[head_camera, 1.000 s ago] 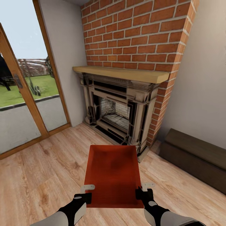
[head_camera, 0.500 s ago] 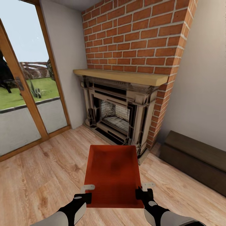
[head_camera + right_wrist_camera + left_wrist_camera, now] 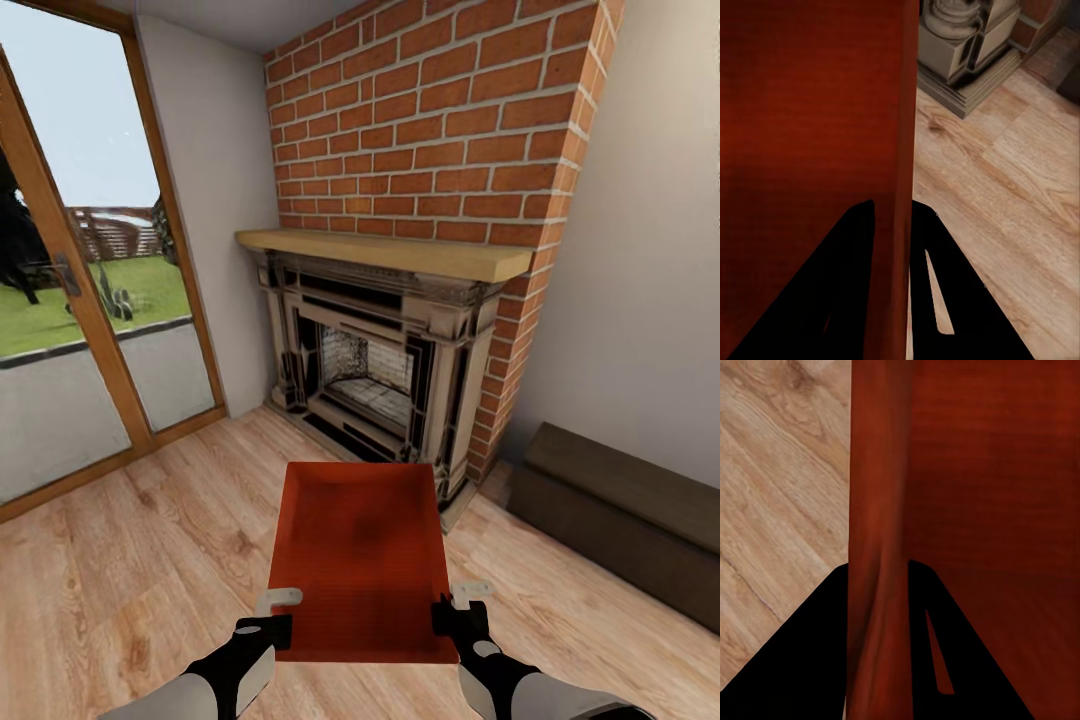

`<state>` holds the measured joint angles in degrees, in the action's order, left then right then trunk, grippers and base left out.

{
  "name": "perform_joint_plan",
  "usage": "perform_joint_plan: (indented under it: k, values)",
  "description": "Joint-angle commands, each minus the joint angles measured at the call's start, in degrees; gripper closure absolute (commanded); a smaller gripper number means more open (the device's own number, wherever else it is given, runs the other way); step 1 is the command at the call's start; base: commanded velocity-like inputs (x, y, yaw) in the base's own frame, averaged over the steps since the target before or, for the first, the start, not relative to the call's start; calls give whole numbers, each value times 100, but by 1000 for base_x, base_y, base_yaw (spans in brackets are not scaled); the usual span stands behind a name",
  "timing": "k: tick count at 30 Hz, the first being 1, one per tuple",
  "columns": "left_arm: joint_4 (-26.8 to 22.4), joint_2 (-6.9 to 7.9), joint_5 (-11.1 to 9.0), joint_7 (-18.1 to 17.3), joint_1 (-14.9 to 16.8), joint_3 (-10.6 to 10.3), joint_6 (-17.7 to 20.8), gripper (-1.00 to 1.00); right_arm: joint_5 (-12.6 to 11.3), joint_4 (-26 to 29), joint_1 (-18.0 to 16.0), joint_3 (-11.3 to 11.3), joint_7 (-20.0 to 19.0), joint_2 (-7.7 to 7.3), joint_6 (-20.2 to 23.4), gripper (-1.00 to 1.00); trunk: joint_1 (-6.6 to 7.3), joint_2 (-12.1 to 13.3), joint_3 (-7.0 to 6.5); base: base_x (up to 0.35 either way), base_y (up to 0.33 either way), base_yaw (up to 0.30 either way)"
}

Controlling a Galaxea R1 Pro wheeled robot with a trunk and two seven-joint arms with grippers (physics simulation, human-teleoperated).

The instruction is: Move the two storage containers from the living room to the garage. In the garage, place one container on the floor and stack the other container on top of it (either order is fine).

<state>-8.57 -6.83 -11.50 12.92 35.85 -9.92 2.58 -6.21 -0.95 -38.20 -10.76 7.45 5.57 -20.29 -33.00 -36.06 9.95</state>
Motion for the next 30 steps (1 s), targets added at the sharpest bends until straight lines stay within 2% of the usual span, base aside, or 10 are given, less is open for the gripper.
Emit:
perform_joint_plan:
  k: [1, 30]
  values:
    - [0, 6, -37, 70, 0, -19, 32, 100, -153, -2, -7, 109, 23, -2, -45, 100, -2, -8, 0, 0, 0, 0]
    - [-5, 6, -37, 70, 0, -19, 32, 100, -156, -2, -10, 109, 26, -3, -45, 100, -2, -8, -262, 0, 0, 0]
